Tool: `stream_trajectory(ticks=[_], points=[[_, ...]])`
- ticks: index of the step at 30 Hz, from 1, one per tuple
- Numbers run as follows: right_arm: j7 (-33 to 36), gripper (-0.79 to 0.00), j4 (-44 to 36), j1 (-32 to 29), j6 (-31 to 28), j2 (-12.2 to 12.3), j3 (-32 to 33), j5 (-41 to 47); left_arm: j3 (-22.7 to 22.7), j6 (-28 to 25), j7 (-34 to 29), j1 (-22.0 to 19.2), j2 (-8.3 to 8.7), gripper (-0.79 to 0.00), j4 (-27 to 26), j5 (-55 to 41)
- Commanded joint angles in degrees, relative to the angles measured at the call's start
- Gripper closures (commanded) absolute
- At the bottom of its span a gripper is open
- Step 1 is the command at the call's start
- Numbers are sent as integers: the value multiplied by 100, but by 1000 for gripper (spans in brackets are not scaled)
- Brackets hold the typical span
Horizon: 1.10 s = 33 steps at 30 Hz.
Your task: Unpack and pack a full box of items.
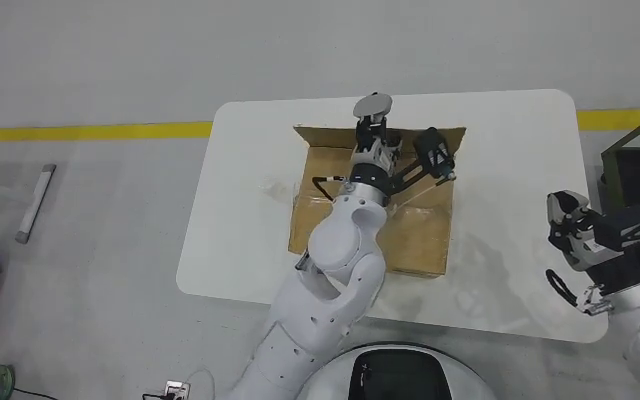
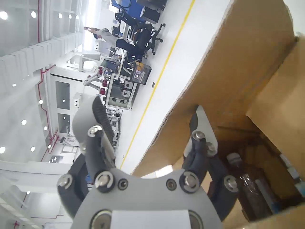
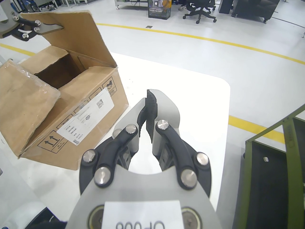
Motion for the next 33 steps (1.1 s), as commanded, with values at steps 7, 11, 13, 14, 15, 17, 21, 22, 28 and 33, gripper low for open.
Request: stream_trajectory(ticks=[7, 11, 13, 14, 15, 17, 21, 22, 28, 33], points=[[12, 0, 26, -133, -61, 0, 156, 152, 30, 379, -1, -1028, -199, -785, 1564, -161], [-6, 0, 72, -159, -73, 2, 206, 159, 99, 464, -23, -1320, -291, -785, 2112, -234], [-25, 0, 75, -168, -78, 3, 216, 110, 127, 498, -91, -1401, -335, -785, 2316, -293], [-37, 0, 79, -171, -80, 3, 214, 100, 149, 490, -118, -1438, -356, -785, 2389, -308], [-45, 0, 81, -172, -88, 3, 210, 96, 186, 467, -118, -1461, -374, -785, 2452, -302], [-44, 0, 99, -165, -146, 4, 189, 182, 213, 451, -155, -1492, -402, -785, 2551, -289], [332, 0, 224, -97, -443, 8, 145, 1376, 213, 454, -203, -1511, -440, -785, 2608, -273], [470, 0, 251, -70, -555, 15, 150, 1696, 207, 477, -208, -1492, -447, -785, 2576, -283], [1229, 0, 337, 99, -1157, 84, 285, 3044, -16, 412, -203, -1115, -414, -785, 1822, -414], [2102, -25, 325, 229, -2162, 201, 330, 3483, -469, -206, -261, -207, -264, -785, 336, -581]])
